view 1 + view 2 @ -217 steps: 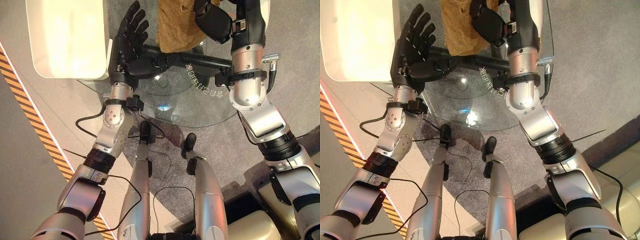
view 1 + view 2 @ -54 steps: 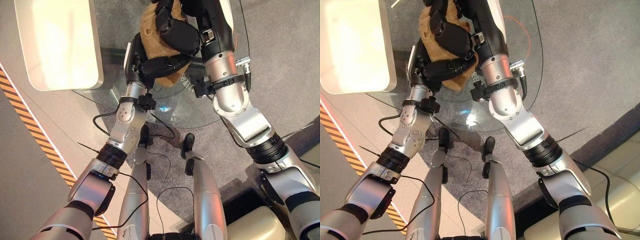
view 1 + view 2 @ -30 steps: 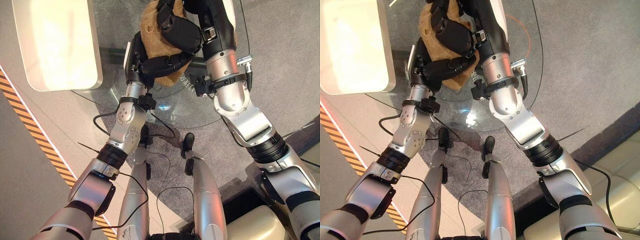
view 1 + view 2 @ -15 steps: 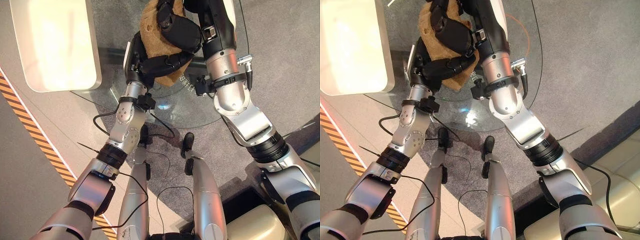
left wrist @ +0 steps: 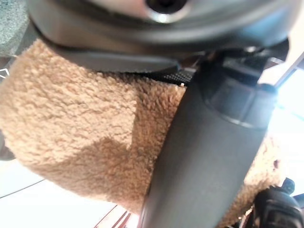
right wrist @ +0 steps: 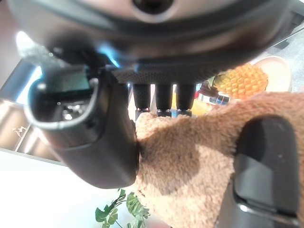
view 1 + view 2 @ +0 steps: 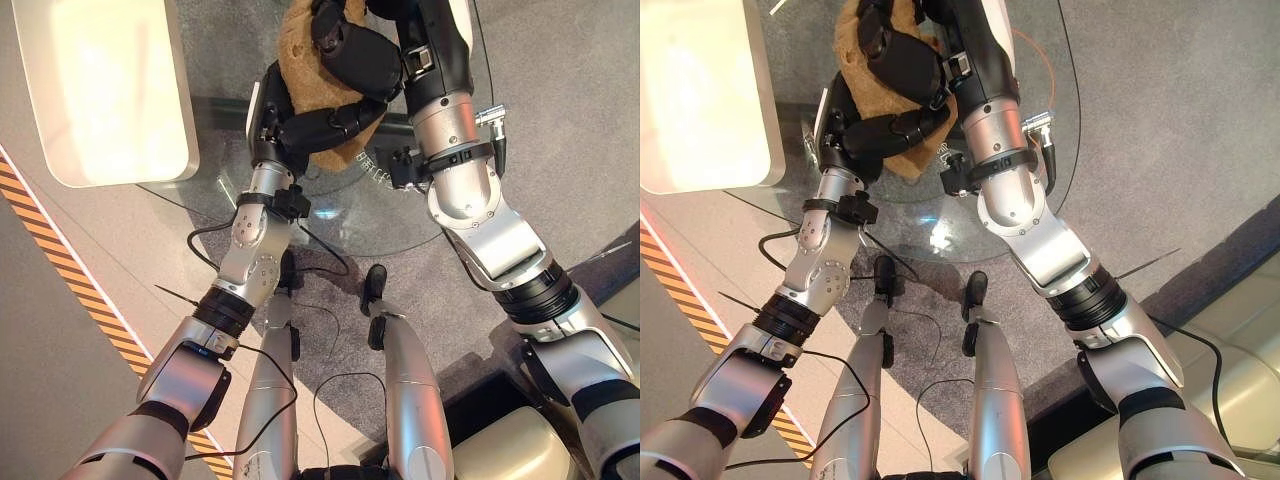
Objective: Wipe the table with a cloth and put it in the basket.
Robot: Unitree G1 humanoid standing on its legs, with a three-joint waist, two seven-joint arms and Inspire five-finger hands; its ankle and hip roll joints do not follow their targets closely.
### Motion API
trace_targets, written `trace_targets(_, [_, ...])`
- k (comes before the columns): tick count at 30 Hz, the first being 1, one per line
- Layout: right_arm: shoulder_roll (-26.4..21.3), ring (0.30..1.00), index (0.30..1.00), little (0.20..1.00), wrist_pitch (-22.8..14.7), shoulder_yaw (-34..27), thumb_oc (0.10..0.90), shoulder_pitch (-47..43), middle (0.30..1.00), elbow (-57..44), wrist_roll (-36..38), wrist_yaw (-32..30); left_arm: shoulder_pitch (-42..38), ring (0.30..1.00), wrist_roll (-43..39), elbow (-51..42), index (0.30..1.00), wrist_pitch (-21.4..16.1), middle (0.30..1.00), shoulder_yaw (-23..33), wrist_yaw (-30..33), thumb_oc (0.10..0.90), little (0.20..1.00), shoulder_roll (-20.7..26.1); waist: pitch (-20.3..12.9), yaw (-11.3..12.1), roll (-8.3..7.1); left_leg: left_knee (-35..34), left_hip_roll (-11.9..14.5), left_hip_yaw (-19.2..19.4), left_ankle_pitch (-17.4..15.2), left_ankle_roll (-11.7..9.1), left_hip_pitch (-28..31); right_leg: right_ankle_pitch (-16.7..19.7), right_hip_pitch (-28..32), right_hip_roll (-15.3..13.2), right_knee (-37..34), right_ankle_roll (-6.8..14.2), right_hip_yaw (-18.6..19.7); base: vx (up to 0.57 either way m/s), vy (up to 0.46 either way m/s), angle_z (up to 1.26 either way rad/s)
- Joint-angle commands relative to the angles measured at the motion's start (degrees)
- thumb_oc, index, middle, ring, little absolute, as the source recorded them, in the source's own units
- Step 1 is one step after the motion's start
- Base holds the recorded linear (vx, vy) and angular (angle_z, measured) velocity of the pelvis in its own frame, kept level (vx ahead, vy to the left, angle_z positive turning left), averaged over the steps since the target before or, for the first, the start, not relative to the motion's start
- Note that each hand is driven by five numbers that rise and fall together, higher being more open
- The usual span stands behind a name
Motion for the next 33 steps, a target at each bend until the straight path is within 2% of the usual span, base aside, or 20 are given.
trace_targets(1, [0.16,0.9,0.9,0.9,-7.83,-5.68,0.8,-15.3,0.9,-11.99,-1.26,-4.93,-4.6,0.3,1.11,-5.32,0.3,-5.49,0.3,-0.1,-3.61,0.1,0.2,-2.03,-1.5,1.09,-2.31,6.69,-1.24,3.98,-7.45,1.4,2.55,6.78,6.34,3.02,-11.49,0.57,1.35,0.0,0.0,0.0])
trace_targets(33, [-0.47,0.9,0.9,0.9,-6.34,-5.23,0.8,-15.92,0.9,-11.38,-2.15,-4.86,-4.38,0.3,0.2,-4.96,0.3,-5.58,0.3,0.02,-3.71,0.1,0.2,-1.84,-1.5,1.24,-2.52,6.2,-1.28,3.96,-7.33,1.42,2.76,6.83,6.51,3.19,-11.78,0.45,1.26,0.0,0.0,0.0])
